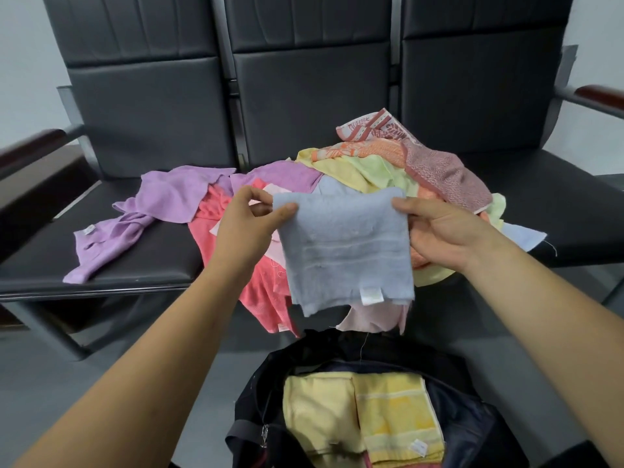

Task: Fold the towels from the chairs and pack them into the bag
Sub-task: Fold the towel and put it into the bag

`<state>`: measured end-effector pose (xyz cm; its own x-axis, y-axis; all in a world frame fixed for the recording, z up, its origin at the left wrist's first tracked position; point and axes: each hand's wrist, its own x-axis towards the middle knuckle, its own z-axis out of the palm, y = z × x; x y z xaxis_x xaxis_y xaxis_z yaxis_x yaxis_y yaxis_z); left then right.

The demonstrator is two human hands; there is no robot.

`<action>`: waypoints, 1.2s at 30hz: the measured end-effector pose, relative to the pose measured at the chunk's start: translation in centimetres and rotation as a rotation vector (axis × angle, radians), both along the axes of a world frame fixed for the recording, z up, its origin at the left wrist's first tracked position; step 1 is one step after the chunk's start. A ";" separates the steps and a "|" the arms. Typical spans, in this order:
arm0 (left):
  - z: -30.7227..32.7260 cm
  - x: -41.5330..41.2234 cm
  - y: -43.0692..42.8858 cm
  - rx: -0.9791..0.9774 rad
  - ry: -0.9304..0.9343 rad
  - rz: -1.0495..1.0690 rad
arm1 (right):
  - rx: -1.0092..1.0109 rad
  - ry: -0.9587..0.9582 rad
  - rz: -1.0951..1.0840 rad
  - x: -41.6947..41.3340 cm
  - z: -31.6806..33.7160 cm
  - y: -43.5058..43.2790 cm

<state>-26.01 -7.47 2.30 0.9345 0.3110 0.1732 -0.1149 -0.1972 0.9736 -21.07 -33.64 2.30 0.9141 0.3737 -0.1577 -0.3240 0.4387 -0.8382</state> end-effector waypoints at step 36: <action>-20.8 -2.0 -6.0 0.173 0.640 -0.301 | -0.527 0.374 -0.187 -5.9 -23.0 -4.8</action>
<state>-28.00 -13.44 -18.49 0.9098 0.0424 -0.4130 0.3936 -0.4041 0.8257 -26.92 -38.45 -20.70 0.8041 0.0007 -0.5945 -0.5927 0.0788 -0.8016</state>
